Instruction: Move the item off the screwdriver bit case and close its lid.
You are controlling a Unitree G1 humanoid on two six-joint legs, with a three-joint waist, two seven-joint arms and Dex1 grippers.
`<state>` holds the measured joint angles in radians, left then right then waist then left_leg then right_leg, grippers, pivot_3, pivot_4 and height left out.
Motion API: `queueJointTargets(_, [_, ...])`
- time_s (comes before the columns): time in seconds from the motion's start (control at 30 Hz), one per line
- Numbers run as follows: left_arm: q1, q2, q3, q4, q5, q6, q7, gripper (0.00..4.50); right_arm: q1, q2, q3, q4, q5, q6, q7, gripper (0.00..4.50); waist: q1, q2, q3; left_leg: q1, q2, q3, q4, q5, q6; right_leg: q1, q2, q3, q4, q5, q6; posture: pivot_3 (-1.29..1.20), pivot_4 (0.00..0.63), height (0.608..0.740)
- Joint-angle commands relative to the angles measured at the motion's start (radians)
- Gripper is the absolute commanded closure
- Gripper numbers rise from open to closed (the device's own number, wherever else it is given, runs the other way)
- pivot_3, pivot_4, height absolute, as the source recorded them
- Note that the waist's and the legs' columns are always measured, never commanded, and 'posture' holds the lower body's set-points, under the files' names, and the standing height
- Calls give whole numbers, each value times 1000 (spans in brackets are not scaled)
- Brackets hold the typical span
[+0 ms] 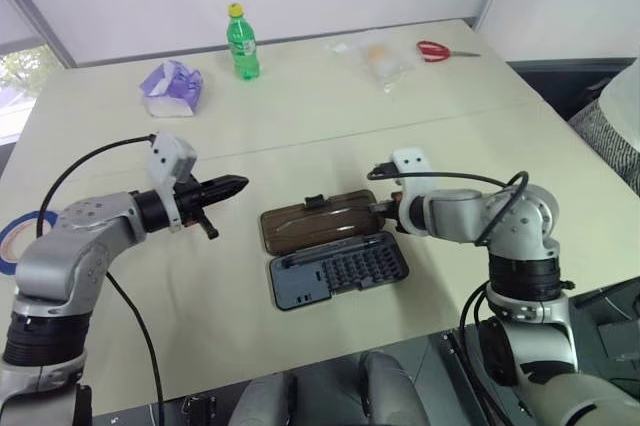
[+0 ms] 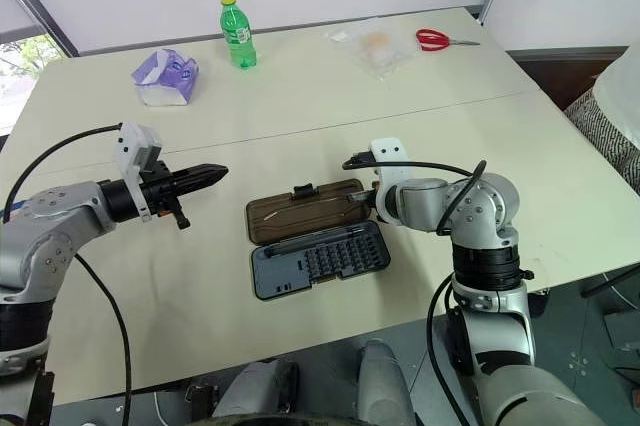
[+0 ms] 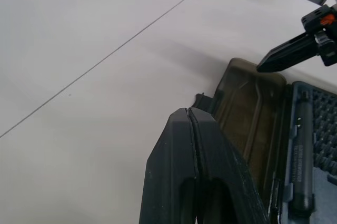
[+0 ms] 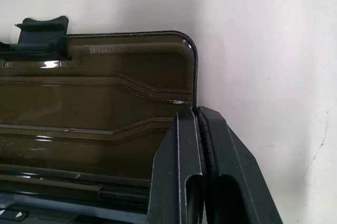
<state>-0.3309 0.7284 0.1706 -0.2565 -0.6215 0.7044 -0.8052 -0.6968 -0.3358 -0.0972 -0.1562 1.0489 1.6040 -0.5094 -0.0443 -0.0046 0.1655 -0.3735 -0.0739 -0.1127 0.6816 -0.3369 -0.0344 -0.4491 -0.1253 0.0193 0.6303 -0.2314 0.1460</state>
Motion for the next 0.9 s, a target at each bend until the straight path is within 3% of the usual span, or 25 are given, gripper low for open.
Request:
queueJointTargets(0.03, [-20,0,3,-14,0,-24,-9,4500,-9,-12,4,19,115,10,-71,4480,0,0,0,0,0,0,0,0,0,0,0,0,0,0,0,0,150,740])
queueJointTargets(0.2, [-21,-1,3,-12,2,-26,-12,4500,-20,-29,5,40,202,10,-147,4480,0,0,0,0,0,0,0,0,0,0,0,0,0,0,0,0,150,740])
queueJointTargets(0.23, [-21,-2,2,-11,3,-27,-12,4500,-21,-32,6,42,215,10,-157,4230,0,0,0,0,0,0,0,0,0,0,0,0,0,0,0,0,150,740])
queueJointTargets(0.33, [-21,-3,0,-11,2,-29,-11,4500,-24,-40,7,48,242,10,-184,3163,0,0,0,0,0,0,0,0,0,0,0,0,0,0,0,0,150,740])
queueJointTargets(0.53, [-25,-6,-3,-8,3,-30,-10,4500,-30,-48,9,52,271,10,-214,51,1,0,0,0,0,0,0,0,0,0,0,0,0,0,0,0,150,740])
queueJointTargets(0.73, [-20,-13,0,-15,-9,-17,-11,4500,-40,-42,-12,-42,177,-22,-138,51,0,0,0,0,0,0,1,0,0,1,0,0,0,0,0,0,150,740])
queueJointTargets(0.9, [24,-6,8,-80,-75,33,-42,4500,-47,-122,53,-167,54,-152,93,51,1,0,0,0,0,1,1,0,1,1,0,0,0,0,0,0,150,740])
